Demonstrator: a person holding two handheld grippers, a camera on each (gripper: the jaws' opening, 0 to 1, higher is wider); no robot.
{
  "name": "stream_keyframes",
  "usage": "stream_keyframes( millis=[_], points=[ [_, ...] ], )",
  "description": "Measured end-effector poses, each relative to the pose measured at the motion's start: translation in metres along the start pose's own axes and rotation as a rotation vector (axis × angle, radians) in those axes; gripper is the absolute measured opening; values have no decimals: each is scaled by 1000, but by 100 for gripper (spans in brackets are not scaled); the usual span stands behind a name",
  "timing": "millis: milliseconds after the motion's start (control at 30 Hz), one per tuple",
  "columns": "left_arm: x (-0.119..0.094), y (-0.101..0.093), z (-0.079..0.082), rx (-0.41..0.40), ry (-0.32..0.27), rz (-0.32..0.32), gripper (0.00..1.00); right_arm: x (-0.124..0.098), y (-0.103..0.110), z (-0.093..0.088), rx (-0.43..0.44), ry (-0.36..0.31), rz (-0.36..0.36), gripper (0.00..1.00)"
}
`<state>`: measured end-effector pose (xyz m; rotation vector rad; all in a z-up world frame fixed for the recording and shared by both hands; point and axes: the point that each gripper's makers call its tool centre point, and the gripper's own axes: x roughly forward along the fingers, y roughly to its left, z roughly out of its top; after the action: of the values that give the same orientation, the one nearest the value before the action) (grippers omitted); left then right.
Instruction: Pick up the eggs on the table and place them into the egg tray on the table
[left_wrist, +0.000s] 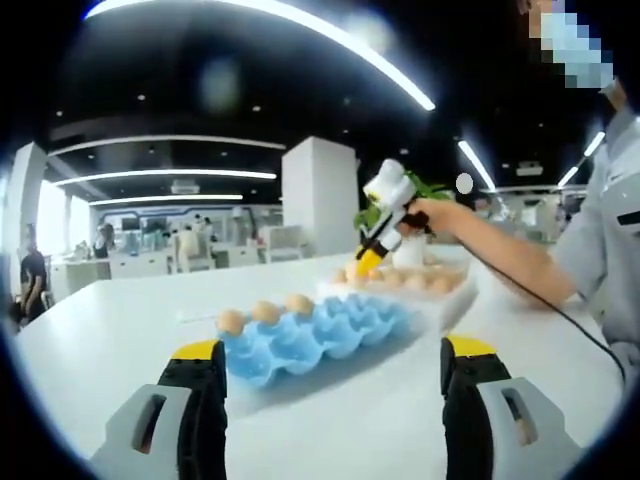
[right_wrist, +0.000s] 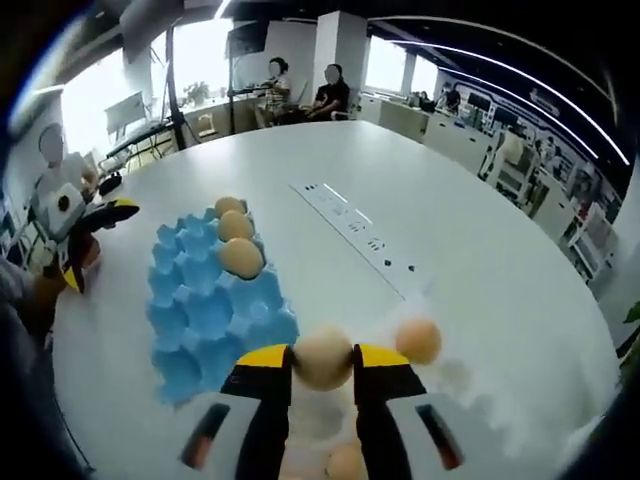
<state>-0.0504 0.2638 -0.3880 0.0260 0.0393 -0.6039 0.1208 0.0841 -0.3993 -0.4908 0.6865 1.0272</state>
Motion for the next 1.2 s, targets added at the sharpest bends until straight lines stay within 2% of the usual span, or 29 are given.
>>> stream_keyframes(
  millis=[33, 233, 533, 1200],
  points=[
    [0, 0, 0, 0, 1, 0, 90, 0, 3, 1, 7, -5, 20, 25],
    [1, -1, -2, 2, 7, 1, 89, 2, 7, 1, -4, 3, 29, 25],
    [1, 0, -2, -1, 6, 0, 89, 12, 22, 6, -26, 14, 82, 25],
    [-1, 2, -2, 0, 6, 1, 89, 25, 38, 25, -82, -22, 99, 26]
  ],
)
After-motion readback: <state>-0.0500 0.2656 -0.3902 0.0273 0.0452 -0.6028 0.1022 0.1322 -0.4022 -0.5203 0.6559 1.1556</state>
